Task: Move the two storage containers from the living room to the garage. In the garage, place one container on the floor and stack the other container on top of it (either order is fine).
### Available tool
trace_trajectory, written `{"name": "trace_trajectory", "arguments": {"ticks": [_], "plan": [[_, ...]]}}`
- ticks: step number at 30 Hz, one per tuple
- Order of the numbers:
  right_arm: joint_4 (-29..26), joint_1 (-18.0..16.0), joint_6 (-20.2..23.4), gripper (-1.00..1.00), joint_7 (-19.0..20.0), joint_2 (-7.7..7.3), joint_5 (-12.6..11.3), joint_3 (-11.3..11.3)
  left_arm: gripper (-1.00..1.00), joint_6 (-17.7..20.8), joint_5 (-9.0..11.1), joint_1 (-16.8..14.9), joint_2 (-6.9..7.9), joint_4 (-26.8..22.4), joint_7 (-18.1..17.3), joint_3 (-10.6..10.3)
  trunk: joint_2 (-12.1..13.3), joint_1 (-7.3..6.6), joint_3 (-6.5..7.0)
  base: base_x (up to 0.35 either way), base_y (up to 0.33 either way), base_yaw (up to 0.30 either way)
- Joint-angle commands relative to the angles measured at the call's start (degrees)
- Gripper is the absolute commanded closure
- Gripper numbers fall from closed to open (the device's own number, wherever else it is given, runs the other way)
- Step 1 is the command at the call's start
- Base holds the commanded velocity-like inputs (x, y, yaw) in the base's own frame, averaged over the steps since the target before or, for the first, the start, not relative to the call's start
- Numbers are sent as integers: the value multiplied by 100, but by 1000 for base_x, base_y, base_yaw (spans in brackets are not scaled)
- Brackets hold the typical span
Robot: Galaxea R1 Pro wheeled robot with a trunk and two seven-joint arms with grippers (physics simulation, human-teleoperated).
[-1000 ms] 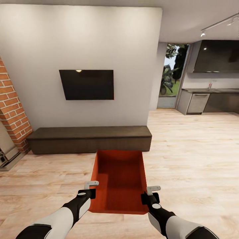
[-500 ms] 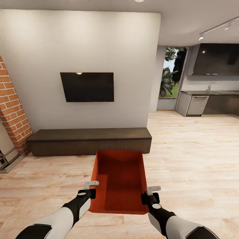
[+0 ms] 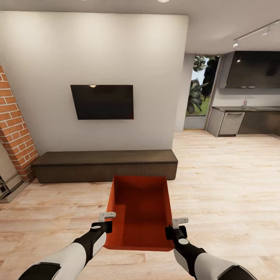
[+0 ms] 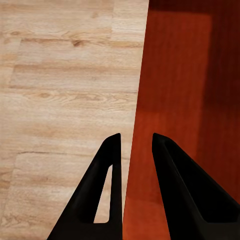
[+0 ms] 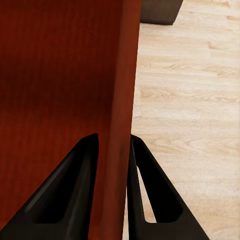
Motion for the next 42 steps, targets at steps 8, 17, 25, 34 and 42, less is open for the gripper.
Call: {"name": "trace_trajectory", "arguments": {"ticks": [8,17,25,34,42], "plan": [[-3,-8,-16,100,-18,10,-33,-416,100,23,-49,0,48,-19,49,71,-8,2,37,0,0,0],[-3,-8,-16,100,-18,11,-33,-418,100,22,-49,0,50,-19,49,71,-8,2,119,0,0,0],[-3,-8,-16,100,-18,11,-33,-416,100,22,-49,0,50,-19,49,71,-8,2,193,0,0,0],[-3,-8,-16,100,-18,5,-33,-422,100,23,-49,0,50,-19,50,71,-8,2,276,0,0,0],[-3,-8,-16,100,-18,3,-33,-419,100,23,-49,0,50,-19,49,71,-8,2,349,0,0,0]]}}
